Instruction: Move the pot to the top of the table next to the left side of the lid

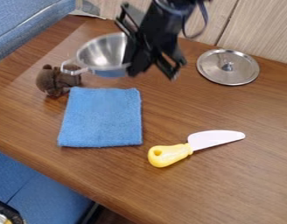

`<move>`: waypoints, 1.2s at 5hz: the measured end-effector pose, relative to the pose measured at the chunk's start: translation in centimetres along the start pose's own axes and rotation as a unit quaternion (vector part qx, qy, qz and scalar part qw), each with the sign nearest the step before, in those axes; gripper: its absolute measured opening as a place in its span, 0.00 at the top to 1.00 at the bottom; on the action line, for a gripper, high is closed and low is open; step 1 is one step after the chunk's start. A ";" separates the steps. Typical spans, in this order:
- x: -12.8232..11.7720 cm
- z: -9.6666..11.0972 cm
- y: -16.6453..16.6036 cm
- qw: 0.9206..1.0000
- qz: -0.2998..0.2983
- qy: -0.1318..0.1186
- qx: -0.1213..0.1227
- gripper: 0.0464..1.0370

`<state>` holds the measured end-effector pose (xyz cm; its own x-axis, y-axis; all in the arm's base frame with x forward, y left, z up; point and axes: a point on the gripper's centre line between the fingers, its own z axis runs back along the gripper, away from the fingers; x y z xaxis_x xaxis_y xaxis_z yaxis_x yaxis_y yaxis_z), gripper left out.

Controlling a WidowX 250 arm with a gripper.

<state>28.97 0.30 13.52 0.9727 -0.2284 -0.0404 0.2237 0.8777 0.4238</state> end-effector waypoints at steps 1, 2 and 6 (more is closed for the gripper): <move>2.0 -0.3 1.3 1.000 0.013 -0.021 -0.007 0.97; 4.6 -1.1 1.6 1.000 0.010 -0.019 -0.001 0.97; 11.3 -3.9 0.6 0.999 -0.034 -0.007 -0.011 0.97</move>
<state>40.31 -0.12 9.78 0.9543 -0.2934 -0.0567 0.2910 0.8690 0.4002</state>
